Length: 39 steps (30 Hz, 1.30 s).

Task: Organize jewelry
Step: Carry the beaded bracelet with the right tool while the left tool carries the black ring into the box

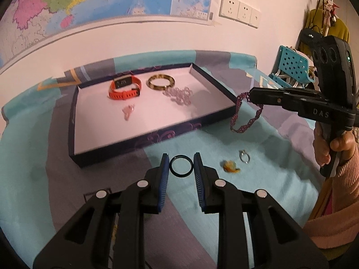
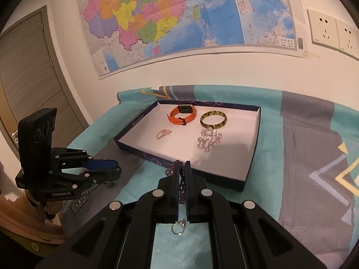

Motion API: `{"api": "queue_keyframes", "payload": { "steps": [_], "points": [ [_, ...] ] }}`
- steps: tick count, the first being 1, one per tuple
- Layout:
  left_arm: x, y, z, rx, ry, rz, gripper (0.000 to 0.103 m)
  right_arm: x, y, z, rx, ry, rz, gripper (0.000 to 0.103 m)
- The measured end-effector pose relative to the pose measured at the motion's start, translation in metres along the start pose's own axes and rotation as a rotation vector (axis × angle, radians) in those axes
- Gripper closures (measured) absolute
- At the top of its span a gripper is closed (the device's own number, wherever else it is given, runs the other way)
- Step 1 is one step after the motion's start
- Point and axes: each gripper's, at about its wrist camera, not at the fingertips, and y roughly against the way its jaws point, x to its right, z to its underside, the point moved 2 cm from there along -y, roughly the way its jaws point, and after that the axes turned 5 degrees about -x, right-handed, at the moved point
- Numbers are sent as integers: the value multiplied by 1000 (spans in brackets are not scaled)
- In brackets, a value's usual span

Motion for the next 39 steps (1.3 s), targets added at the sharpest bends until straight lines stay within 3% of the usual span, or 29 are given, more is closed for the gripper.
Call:
{"api": "queue_keyframes", "payload": {
  "steps": [15, 39],
  "points": [
    [-19, -4, -32, 42, 8, -44, 80, 2, -14, -36, 21, 22, -5, 100],
    [-49, -45, -49, -7, 63, -76, 80, 14, -70, -55, -54, -3, -5, 100]
  ]
}}
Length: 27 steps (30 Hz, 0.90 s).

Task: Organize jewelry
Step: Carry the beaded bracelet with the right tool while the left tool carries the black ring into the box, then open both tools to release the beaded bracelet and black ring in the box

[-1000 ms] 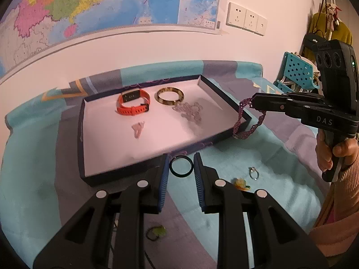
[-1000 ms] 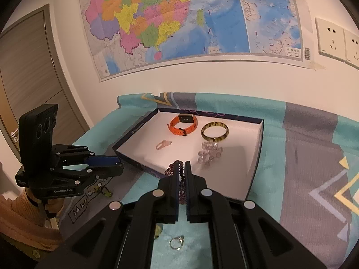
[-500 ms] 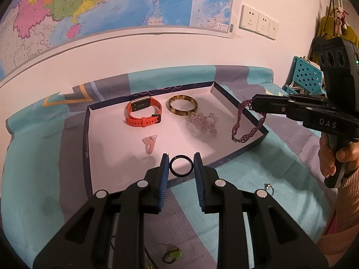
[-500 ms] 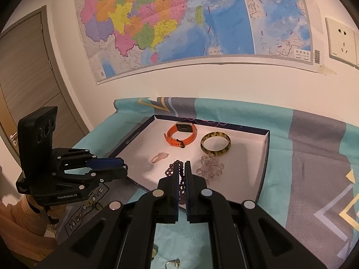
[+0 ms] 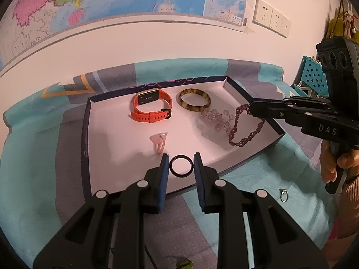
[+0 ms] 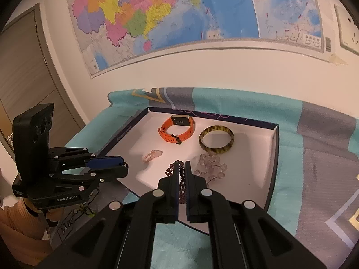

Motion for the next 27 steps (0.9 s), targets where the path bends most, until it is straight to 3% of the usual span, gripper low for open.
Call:
{"api": "queue_keyframes", "payload": {
  "steps": [8, 27],
  "points": [
    [-2, -14, -1, -26, 4, -10, 80, 10, -15, 2, -28, -47, -33, 100],
    [-9, -39, -3, -80, 37, -25, 80, 32, -37, 6, -69, -116, -7, 99]
  ]
}}
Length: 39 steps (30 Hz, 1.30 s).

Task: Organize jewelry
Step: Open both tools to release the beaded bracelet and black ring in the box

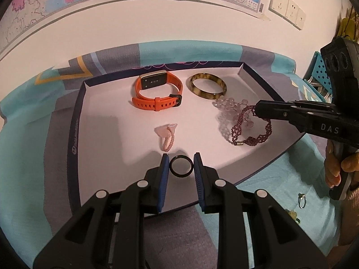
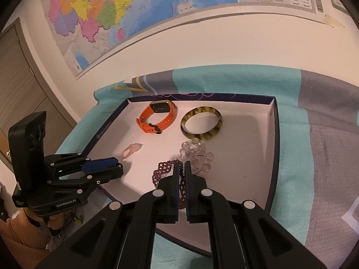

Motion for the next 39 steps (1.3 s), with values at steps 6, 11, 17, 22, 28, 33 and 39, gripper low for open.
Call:
{"api": "queue_keyframes", "payload": {
  "steps": [6, 11, 17, 22, 28, 33, 39],
  "points": [
    [1, -2, -2, -5, 11, -2, 80, 4, -6, 0, -9, -16, 7, 98],
    [1, -3, -3, -7, 16, -2, 78, 6, -9, 1, -16, -19, 15, 96],
    [-1, -5, -4, -5, 29, -11, 75, 7, -9, 2, -10, -22, 45, 92],
    [3, 2, -2, 13, 14, -19, 62, 9, -6, 3, -3, -30, 64, 85],
    [0, 28, 2, 77, 30, -39, 55, 3, 14, 4, 42, -21, 73, 73],
    [-5, 54, 9, 130, 47, -49, 51, -10, 35, 14, 73, 11, 65, 65],
    [-6, 80, 25, 175, 30, -71, 46, -26, 55, 41, 66, 58, 46, 65]
  ]
}}
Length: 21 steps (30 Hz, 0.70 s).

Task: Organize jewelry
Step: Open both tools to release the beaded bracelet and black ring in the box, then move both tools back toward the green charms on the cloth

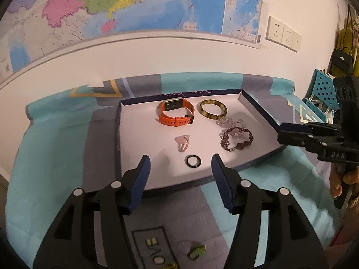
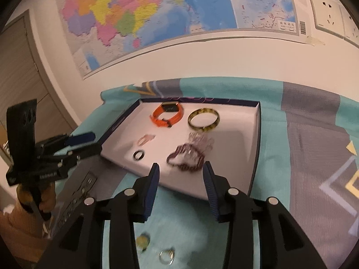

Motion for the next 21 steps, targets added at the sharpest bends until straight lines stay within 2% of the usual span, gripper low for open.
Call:
{"api": "queue_keyframes", "payload": {
  "steps": [13, 21],
  "points": [
    [-31, 28, 43, -22, 81, -53, 43, -22, 8, 48, -50, 17, 0, 54],
    [-26, 34, 70, -49, 66, -23, 43, -41, 4, 61, -70, 57, -9, 54]
  ]
}}
